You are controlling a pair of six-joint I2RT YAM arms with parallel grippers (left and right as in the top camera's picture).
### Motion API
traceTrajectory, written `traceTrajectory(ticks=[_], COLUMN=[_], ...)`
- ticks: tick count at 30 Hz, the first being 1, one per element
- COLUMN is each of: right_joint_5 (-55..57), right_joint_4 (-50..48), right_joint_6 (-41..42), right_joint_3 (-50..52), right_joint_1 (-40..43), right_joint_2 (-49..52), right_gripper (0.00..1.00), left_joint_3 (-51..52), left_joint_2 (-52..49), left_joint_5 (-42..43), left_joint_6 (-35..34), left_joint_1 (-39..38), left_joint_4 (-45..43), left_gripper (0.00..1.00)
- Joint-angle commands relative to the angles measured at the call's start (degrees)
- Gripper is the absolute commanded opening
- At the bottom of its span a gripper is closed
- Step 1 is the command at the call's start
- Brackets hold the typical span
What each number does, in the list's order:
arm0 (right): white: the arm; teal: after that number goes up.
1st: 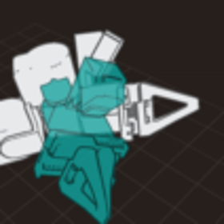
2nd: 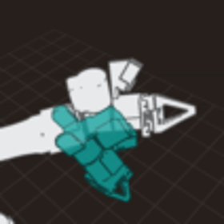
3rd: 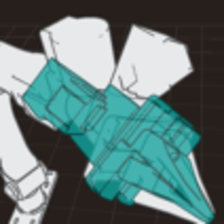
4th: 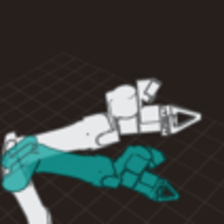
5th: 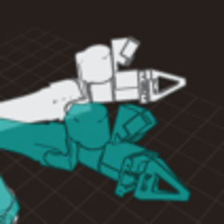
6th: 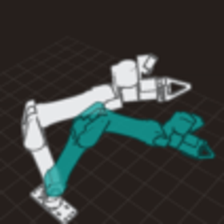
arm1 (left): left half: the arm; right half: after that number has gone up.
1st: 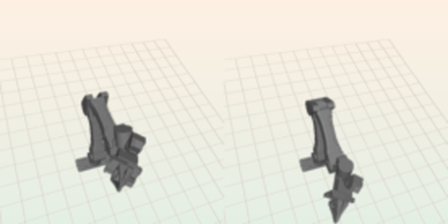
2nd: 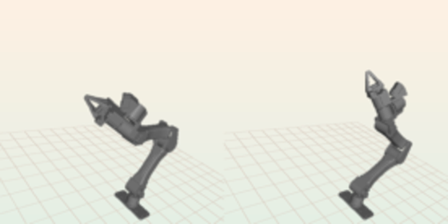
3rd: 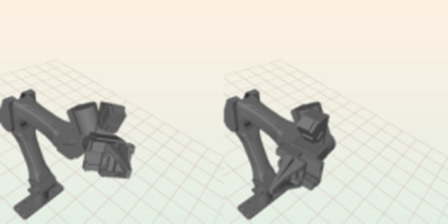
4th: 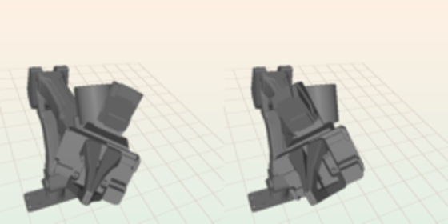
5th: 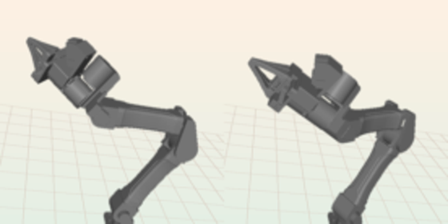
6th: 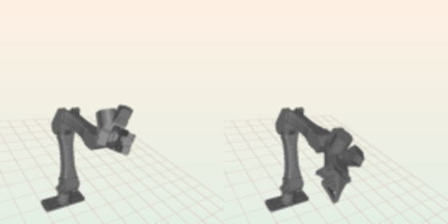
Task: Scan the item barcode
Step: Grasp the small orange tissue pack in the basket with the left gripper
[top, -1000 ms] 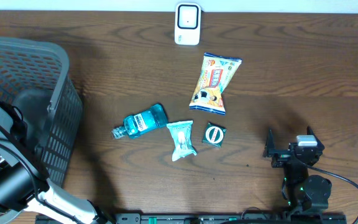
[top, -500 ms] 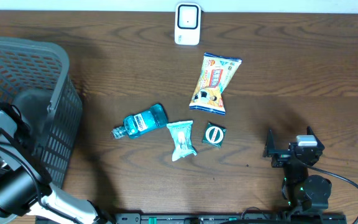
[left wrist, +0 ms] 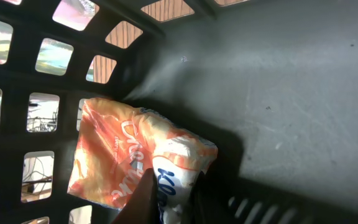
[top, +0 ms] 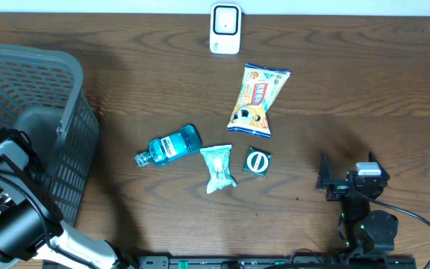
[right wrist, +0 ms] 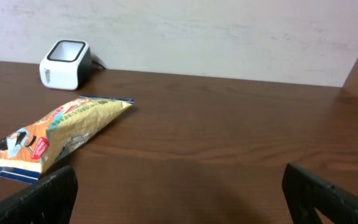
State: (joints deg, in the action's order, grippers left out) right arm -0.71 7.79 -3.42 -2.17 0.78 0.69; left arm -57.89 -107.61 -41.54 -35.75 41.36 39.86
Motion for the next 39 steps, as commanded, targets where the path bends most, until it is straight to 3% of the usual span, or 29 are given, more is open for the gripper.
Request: traceTrajectory(ticks=[1,7,12,22,27,32,35,39], right_joint_5=[-0.3,-0.3,-0.3,-0.3,-0.3,-0.3,-0.3,-0.3], right_joint_4=[-0.1,-0.1,-0.1,-0.1,-0.1,-0.1,-0.1,-0.1], right_joint_6=[-0.5,-0.5,-0.5,-0.5,-0.5,-0.5,-0.5,-0.5], right_joint_3=[0.2,0.2,0.2,0.2,0.2,0.3,0.2,0.2], right_joint_1=[-0.4,-0.4,-0.4,-0.4,-0.4,-0.4,-0.4,-0.4], right_joint_2=[-0.3,-0.3,-0.3,-0.3,-0.3,-0.3,-0.3,-0.3], right_gripper=[0.99,0.99,0.99,0.99,0.99,0.99,0.99,0.99], left_joint_3=[3.2,-1.2,-6.0,-15.3,-17.6,-17.6,-17.6,-17.6], left_joint_2=[-4.0,-1.2,3.8,24.9,38.2,50.9,56.6,58.2], left_joint_5=[14.1,14.7,21.9,33.5,40.5,56.0,70.1,83.4], left_joint_6=[0.2,0.2,4.6,6.8,6.8,7.0,10.3,20.5], left_joint_1=[0.4,0.0,-0.5,-3.7,-6.7,-11.5,-17.8,-27.0], left_joint_4=[0.9,5.3,7.0,6.7,1.0,-9.0,-13.2,-14.1], left_gripper=[0.07,0.07,0.07,0.07,0.07,0.07,0.07,0.07])
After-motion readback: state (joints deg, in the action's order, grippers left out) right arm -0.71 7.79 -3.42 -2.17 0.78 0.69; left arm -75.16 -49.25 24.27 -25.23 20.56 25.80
